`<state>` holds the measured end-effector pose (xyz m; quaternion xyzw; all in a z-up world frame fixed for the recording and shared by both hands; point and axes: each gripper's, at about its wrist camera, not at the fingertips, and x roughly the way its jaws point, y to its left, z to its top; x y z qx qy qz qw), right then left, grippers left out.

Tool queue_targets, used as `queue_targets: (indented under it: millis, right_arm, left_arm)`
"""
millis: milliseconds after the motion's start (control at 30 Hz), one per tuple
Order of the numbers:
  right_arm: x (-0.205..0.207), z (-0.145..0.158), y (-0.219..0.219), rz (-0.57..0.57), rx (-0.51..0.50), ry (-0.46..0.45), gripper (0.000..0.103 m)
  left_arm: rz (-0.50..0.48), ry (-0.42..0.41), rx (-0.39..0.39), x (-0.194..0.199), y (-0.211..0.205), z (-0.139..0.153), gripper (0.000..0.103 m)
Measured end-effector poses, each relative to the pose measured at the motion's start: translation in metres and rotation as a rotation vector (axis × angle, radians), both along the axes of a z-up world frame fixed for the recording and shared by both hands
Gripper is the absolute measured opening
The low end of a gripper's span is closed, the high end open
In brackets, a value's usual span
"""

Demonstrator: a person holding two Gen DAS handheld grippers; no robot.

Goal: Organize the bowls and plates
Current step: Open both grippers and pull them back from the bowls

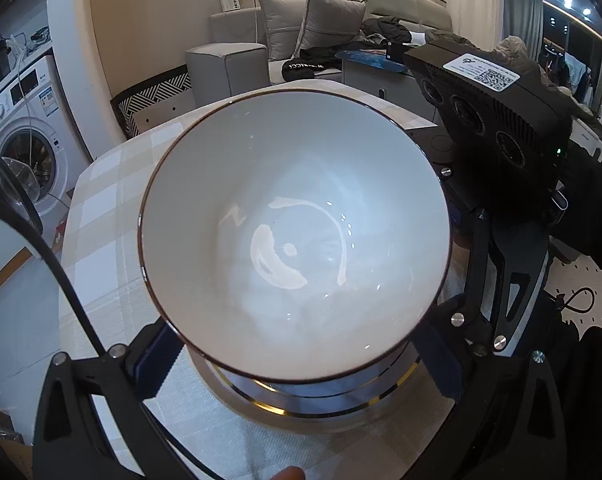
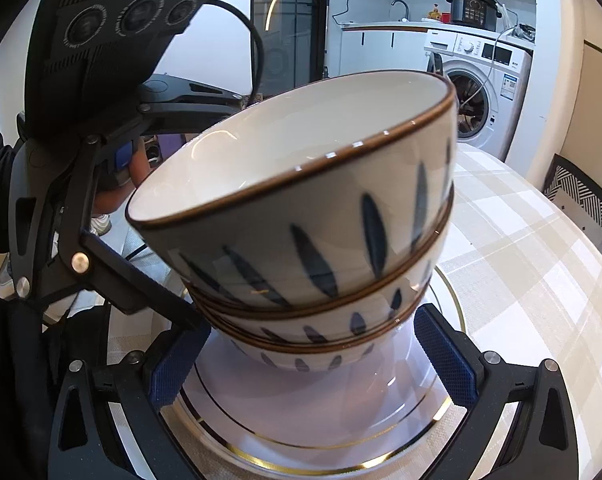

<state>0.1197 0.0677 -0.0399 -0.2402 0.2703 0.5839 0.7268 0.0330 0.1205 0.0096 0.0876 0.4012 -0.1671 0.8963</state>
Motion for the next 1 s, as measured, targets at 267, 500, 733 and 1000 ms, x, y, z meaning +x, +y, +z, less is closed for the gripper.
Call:
queue_targets:
  millis: [267,500,733,1000]
  right_arm:
    - [-0.008,0.001,-0.015,-0.052,-0.01,-0.02,0.103]
    - [-0.027,0.014,-0.043,-0.16,0.016,-0.012,0.103]
    - [-0.061,0.026,-0.067,-0.341,0.122,0.035,0.103]
    - [-0.096,0.03,-0.082,-0.511,0.266,0.058,0.103]
  left_arm:
    - [0.016,-0.015,-0.014,-0.016,0.009,0.004,0.103]
    - [0.109,-0.042,-0.051,-0.051,0.033,0.006,0.103]
    - [0.262,-0.129,-0.118,-0.079,0.048,0.009,0.103]
    - [0.364,-0.219,-0.126,-0.095,0.04,0.004,0.103]
